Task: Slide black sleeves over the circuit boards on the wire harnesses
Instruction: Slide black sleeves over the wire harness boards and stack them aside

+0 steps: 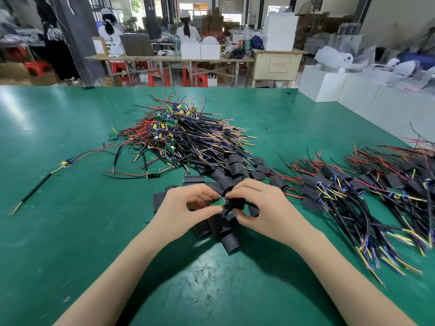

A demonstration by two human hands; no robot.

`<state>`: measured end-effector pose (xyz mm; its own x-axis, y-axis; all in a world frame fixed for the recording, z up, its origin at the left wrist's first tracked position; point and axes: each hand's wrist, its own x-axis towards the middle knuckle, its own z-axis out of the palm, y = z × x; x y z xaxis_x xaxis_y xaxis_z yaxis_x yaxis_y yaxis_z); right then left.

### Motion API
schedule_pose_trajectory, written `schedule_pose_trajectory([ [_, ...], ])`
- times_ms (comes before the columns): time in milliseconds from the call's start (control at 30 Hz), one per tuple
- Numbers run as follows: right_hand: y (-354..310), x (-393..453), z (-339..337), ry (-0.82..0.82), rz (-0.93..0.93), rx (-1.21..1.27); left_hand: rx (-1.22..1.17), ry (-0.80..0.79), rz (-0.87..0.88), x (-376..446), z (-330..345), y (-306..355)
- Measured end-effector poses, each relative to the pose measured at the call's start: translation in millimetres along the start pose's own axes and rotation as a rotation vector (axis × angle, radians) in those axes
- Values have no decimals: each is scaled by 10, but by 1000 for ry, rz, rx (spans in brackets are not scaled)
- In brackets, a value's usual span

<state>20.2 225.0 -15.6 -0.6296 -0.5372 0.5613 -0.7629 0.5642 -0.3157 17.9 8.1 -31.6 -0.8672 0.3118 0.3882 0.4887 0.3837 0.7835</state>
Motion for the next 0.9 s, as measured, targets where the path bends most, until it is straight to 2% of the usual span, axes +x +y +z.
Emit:
schedule_pose_trajectory([
  [200,-16,-7,-37,41,87,140,69,66,47,0,-13,-11],
  [667,-1,-31,-9,28,70,111,59,54,79,-2,-23,10],
  [800,-30,-32,28,30,17,67,52,52,26,-1,-16,10],
  [900,-41,-28,48,34,9,46,-25,-10,-30,1,-30,24],
])
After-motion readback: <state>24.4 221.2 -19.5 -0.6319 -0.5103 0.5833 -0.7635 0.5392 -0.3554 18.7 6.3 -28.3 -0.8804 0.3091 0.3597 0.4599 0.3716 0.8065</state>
